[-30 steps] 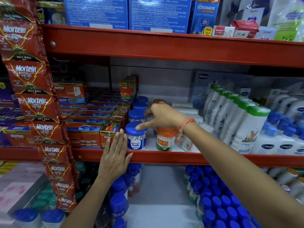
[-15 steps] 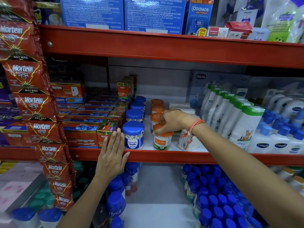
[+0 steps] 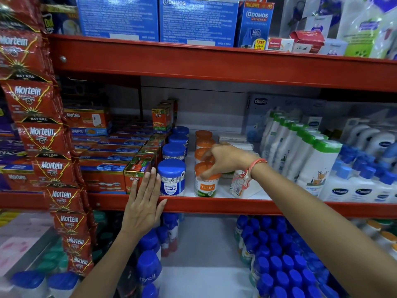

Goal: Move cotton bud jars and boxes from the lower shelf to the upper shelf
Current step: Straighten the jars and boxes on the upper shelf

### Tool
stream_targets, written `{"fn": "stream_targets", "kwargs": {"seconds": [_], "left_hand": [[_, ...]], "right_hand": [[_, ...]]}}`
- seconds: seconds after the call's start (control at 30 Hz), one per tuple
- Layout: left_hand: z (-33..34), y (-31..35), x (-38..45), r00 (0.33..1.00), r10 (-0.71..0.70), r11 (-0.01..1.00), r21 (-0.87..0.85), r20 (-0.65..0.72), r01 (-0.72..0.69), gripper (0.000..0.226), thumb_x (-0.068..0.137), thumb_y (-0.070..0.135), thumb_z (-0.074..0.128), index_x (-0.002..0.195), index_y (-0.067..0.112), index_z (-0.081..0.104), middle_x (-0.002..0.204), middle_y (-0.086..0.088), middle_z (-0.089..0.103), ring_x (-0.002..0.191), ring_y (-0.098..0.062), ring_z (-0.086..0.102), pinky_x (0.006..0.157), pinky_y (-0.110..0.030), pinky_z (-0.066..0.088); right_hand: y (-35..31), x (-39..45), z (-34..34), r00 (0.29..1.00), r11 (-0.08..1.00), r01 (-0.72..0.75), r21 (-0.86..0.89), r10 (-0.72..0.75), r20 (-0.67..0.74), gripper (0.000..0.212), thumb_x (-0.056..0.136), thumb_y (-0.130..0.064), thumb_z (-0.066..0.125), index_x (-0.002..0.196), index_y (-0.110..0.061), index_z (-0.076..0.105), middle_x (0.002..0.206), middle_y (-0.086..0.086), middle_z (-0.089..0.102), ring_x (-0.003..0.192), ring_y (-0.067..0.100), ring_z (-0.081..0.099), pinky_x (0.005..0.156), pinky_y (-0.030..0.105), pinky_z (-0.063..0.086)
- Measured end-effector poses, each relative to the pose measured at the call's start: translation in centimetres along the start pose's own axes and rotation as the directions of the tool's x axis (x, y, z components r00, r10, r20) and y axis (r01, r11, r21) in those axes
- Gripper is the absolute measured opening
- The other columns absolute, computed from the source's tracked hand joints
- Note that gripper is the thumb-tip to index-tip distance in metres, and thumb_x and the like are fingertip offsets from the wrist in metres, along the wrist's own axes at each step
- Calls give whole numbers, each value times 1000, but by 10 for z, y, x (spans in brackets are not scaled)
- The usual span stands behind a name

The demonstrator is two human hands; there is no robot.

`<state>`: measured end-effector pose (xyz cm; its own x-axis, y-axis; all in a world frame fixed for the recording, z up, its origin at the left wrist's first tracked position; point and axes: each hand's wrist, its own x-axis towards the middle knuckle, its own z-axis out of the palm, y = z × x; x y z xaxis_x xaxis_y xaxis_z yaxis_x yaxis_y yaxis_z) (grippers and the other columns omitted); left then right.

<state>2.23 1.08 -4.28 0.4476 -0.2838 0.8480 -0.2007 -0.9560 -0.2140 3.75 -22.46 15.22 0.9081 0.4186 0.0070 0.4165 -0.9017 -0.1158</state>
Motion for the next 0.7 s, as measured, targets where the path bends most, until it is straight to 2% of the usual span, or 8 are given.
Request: {"fn": "stream_targets", "kwargs": {"seconds": [0.07, 0.23, 0.33, 0.4, 0.47, 0.57, 0.63, 0.7], "left_hand": [[-4, 0, 1, 1000, -4, 1000, -26, 16, 4, 64, 102, 42, 18, 153, 6, 5, 163, -9, -3, 151, -24, 1, 123, -42, -1], [-23, 11, 4, 998, -56, 979, -197, -39, 47, 61, 102, 40, 23, 153, 7, 12, 163, -6, 4, 151, -22, 7, 123, -46, 2], [-37, 27, 21, 992, -25, 946, -324, -122, -16, 52, 101, 28, 35, 145, 2, 32, 155, -12, 30, 146, -24, 25, 122, -45, 16], [-45, 41, 40, 988, -28, 892, -450, -153, -44, 44, 98, 19, 43, 138, 0, 45, 144, -13, 46, 137, -22, 41, 117, -37, 31], [-52, 55, 59, 988, -46, 843, -537, -146, -41, 38, 97, 16, 47, 131, 0, 54, 134, -11, 57, 127, -17, 50, 110, -30, 40], [-62, 79, 86, 992, -97, 754, -657, -86, 17, 31, 97, 14, 48, 122, 2, 61, 120, -8, 65, 115, -12, 57, 103, -22, 43], [-68, 93, 103, 983, -182, 657, -742, 13, 131, 27, 98, 16, 49, 119, 9, 65, 114, -1, 68, 105, -6, 60, 94, -22, 49], [-70, 103, 115, 950, -261, 529, -798, 171, 289, 23, 98, 21, 50, 113, 16, 68, 107, 4, 70, 96, -4, 64, 84, -28, 54]], "right_hand": [[3, -7, -2, 998, 1000, -11, 25, 12, -68, 73, 73, -63, 68, 125, -12, 62, 124, 4, 66, 112, 23, 60, 96, 40, 52], [30, -29, -6, 940, 988, -117, 97, 142, -310, 62, 81, -61, 61, 96, -3, 74, 96, 13, 75, 90, 27, 68, 82, 40, 56], [52, -38, -4, 874, 958, -247, 142, 284, -393, 45, 86, -44, 65, 85, -1, 75, 84, 14, 75, 84, 29, 68, 74, 36, 55], [65, -45, 0, 835, 931, -325, 167, 365, -412, 40, 86, -36, 66, 73, 1, 71, 72, 14, 71, 79, 30, 68, 67, 34, 53], [76, -49, 5, 803, 907, -377, 188, 421, -423, 34, 86, -31, 65, 74, 1, 67, 74, 17, 71, 81, 33, 69, 69, 37, 55], [87, -53, 13, 781, 888, -420, 189, 459, -423, 29, 88, -26, 60, 87, 2, 66, 86, 21, 74, 89, 35, 68, 75, 38, 56], [94, -57, 18, 771, 878, -436, 199, 479, -419, 27, 89, -22, 55, 88, 2, 66, 88, 21, 74, 90, 35, 67, 74, 36, 53], [101, -60, 21, 765, 871, -447, 206, 491, -416, 26, 90, -19, 51, 87, 2, 66, 89, 21, 73, 89, 35, 67, 73, 35, 51]]}}
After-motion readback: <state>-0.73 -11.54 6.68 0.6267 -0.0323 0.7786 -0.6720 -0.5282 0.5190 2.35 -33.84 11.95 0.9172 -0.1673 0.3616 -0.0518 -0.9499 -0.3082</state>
